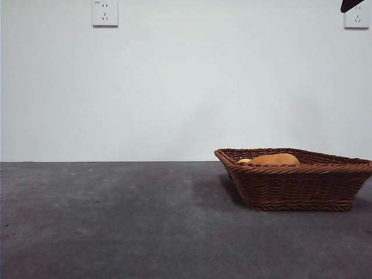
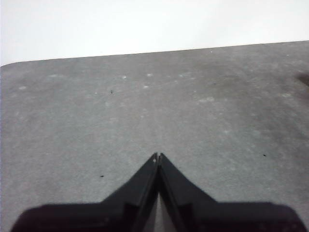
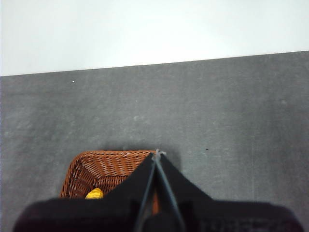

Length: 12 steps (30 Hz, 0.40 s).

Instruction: Help me put the vegetables on the table into the basket

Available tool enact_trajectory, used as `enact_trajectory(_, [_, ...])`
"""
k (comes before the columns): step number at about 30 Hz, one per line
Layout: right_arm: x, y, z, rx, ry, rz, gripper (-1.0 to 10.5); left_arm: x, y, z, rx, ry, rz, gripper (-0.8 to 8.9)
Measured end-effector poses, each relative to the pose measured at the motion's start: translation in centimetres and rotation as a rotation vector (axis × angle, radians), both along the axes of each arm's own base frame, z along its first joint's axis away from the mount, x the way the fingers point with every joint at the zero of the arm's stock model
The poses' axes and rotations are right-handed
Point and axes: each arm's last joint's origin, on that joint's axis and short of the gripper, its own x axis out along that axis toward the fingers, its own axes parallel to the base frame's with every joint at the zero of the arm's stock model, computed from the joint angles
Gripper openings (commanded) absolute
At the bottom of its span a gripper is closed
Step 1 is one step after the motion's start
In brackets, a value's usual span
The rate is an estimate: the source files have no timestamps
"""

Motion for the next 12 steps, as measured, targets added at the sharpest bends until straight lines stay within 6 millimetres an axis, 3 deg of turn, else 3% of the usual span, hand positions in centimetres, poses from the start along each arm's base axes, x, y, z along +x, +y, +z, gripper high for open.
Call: enact_trajectory(12, [0.0,0.0,0.0,0.0,0.0,0.0,0.0,0.0,0.04,0.0,0.0,0.0,0.004,-0.04])
